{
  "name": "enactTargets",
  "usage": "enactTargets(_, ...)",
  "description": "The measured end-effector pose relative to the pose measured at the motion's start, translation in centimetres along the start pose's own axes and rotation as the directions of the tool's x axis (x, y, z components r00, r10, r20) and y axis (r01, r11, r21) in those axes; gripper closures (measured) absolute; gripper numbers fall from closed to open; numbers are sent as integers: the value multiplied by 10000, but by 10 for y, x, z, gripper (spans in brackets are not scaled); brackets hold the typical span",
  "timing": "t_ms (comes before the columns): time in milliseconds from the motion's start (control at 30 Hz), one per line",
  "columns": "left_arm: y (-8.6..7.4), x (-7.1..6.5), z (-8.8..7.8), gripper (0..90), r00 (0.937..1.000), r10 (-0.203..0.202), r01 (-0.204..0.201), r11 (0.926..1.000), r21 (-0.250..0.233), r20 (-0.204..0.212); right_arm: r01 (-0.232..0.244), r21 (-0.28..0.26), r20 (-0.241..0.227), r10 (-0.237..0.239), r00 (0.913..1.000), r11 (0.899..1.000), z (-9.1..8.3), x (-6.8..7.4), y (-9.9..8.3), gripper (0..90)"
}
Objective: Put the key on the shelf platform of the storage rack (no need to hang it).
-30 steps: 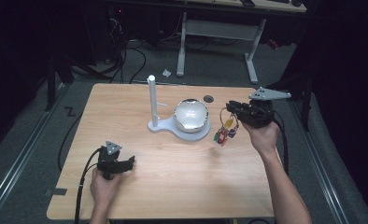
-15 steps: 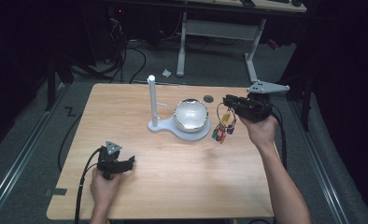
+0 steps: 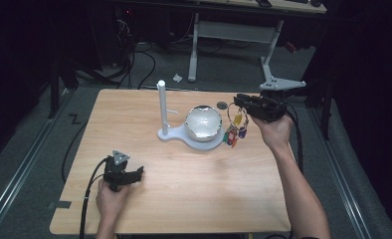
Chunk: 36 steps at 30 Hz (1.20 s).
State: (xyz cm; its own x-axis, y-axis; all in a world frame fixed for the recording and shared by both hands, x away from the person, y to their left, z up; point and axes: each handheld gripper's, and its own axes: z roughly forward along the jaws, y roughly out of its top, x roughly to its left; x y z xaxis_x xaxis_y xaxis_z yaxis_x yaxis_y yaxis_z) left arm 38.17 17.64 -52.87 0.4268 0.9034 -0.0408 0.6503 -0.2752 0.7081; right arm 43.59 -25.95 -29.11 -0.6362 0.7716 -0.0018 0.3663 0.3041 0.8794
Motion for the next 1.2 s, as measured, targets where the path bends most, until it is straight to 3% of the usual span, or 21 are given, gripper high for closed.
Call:
enactTargets(933,0,0,0,208,10000,-25,25,10000,-12,28,77,-1,-277,-77,9996,10000,29,3,36,787)
enactTargets(1200,0,0,0,208,10000,-30,30,10000,-19,21,-28,84,-321,31,9995,10000,45,1,42,786)
